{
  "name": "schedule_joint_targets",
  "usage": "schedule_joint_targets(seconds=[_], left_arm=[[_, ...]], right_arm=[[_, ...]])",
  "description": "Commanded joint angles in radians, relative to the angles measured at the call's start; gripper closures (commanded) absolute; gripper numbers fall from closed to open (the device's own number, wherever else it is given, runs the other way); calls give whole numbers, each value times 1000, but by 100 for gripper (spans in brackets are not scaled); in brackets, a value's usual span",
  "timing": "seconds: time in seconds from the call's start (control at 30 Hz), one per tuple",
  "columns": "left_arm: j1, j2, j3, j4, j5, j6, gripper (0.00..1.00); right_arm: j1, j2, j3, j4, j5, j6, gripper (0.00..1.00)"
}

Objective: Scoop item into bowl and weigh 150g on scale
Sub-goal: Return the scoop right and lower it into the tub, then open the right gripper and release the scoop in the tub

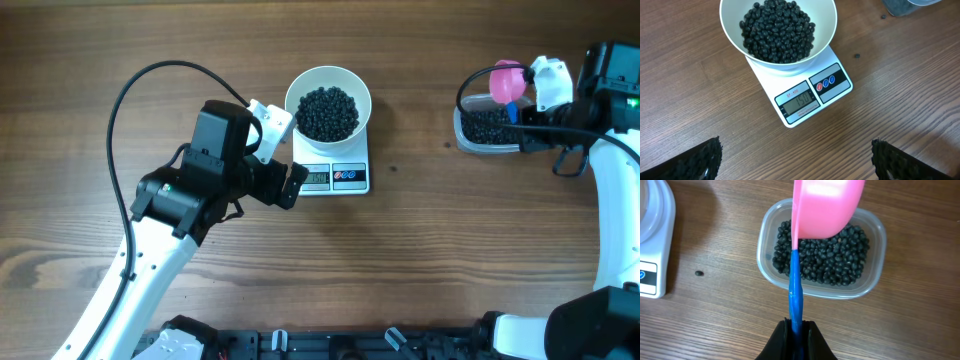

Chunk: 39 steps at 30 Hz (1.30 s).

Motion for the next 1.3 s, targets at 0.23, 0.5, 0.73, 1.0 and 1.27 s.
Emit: schedule_joint_targets(seconds=[0.23,0.5,0.73,1.0,1.27], left_arm=[[-4,4,18,3,16,-3,0],[-4,4,18,3,16,-3,0],[-4,4,18,3,16,-3,0],[-4,4,18,3,16,-3,0],[-4,4,18,3,16,-3,0]], right_arm=[[-2,55,-180,51,-47,29,96],[-2,55,-180,126,-47,78,62],[-2,50,-172,112,8,169,0],[-2,-193,-150,94,32,269,0],[-2,-543,-158,16,32,336,0]])
